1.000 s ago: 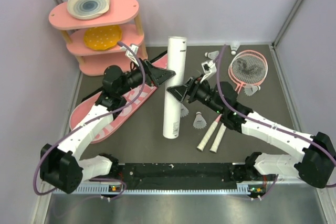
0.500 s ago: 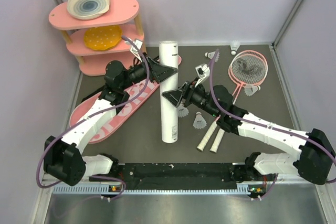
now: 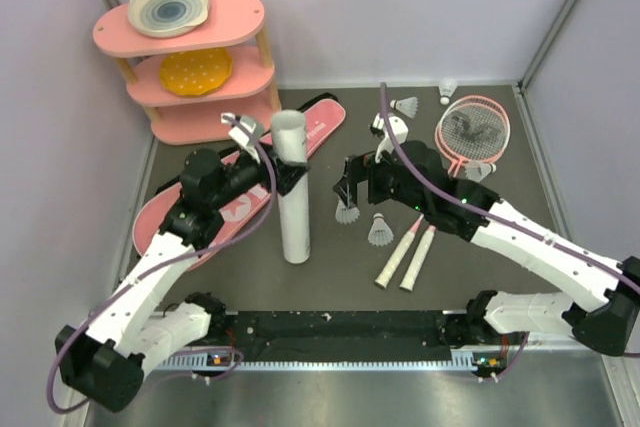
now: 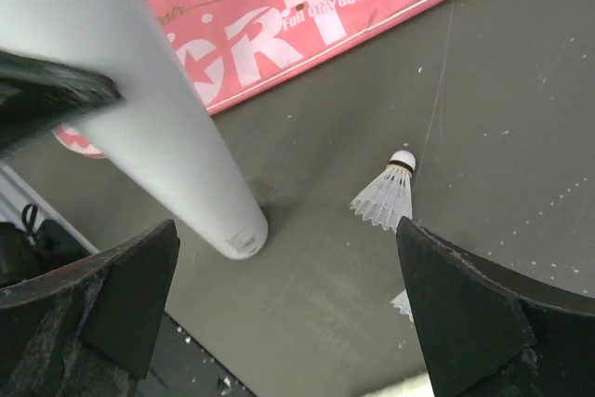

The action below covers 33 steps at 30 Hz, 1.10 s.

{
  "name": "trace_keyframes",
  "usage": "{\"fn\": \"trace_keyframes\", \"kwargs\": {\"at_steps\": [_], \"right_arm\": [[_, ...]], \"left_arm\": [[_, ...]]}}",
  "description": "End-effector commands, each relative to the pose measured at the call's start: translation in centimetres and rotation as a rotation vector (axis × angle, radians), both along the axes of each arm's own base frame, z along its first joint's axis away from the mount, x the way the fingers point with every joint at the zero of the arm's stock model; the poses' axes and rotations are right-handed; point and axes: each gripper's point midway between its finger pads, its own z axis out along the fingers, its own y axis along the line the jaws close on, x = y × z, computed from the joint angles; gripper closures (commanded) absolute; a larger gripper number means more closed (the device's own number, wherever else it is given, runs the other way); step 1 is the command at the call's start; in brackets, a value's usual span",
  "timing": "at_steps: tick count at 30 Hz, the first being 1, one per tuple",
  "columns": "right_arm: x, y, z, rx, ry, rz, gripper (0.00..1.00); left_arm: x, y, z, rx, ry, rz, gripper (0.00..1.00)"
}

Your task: Pack up the badminton gear

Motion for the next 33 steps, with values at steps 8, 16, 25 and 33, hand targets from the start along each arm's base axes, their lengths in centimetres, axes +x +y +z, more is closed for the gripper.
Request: {"fn": "trace_keyframes", "kwargs": {"at_steps": [8, 16, 25, 33], "right_arm": [[-2.9, -0.5, 14.4, 0.119, -0.071, 0.144, 0.11], [-4.1, 2.3, 16.8, 0.155, -0.071, 0.299, 0.26], [-4.3, 5.3, 16.8, 0.126, -0.063, 0.380, 0.53], [-4.6, 6.1, 14.8, 0.089, -0.038, 0.404, 0.61]], "left_arm": [[-2.0, -0.8, -1.8, 0.212, -0.211, -0.028, 0.64], [-3.9, -2.1, -2.7, 0.267, -0.263, -0.068, 0.68], [-4.0, -2.5, -2.9, 0.274, -0.259, -0.089, 0.71], [-4.2, -2.8, -3.1, 0.275, -0.252, -0.102, 0.71]]}}
